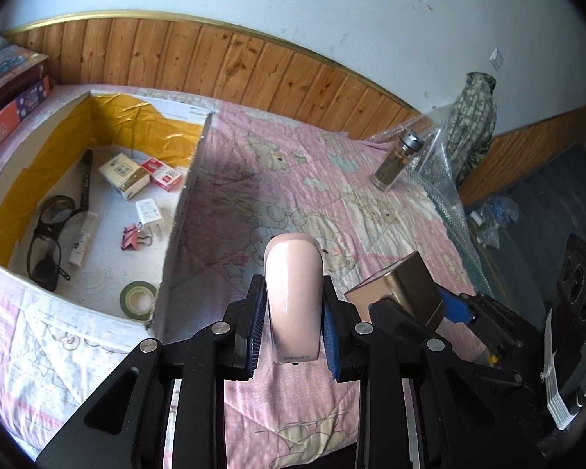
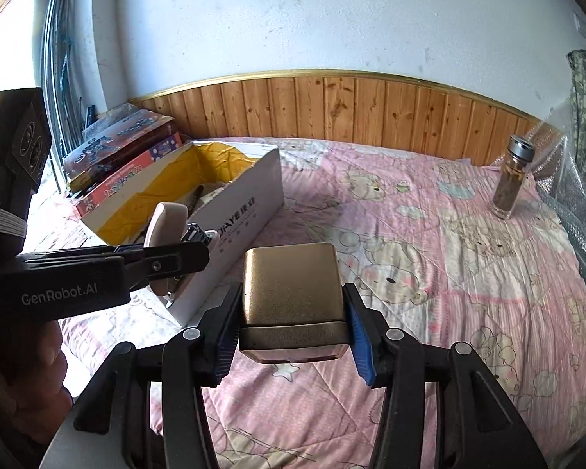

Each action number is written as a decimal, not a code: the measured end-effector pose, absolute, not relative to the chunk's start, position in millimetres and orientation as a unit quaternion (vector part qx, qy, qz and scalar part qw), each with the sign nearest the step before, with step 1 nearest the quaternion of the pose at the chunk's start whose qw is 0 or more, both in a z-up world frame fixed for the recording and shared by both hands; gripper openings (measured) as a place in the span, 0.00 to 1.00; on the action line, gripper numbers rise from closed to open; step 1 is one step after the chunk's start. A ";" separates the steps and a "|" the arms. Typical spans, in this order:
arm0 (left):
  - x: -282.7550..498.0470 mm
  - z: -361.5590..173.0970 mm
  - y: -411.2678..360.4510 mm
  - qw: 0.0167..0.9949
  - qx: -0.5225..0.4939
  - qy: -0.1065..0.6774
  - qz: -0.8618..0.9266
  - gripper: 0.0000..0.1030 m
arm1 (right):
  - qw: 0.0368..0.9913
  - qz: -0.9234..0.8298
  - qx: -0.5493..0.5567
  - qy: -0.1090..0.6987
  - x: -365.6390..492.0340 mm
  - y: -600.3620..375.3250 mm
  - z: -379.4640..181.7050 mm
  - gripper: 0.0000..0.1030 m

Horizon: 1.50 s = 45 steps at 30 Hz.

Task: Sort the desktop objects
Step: 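Carry the pink stapler and gold box with both tools over the box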

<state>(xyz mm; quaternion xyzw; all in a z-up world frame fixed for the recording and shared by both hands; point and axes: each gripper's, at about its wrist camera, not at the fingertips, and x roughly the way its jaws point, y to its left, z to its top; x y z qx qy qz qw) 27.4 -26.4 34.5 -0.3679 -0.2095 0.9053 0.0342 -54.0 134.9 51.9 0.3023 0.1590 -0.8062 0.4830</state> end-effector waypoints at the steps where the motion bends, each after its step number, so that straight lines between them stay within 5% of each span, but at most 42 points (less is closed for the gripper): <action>1: 30.9 35.8 -33.2 0.029 -0.365 -0.216 0.905 0.26 | 0.490 -0.803 0.298 0.162 -49.9 130.0 55.0 0.49; 22: 42.9 59.8 -176.3 -0.091 -0.352 -0.262 0.894 0.26 | 0.580 -0.739 0.259 0.224 -12.7 23.2 82.7 0.49; 45: -35.4 14.8 -246.6 -0.081 -0.444 -0.338 0.826 0.26 | 0.609 -0.673 0.279 0.315 -37.0 -99.9 61.9 0.49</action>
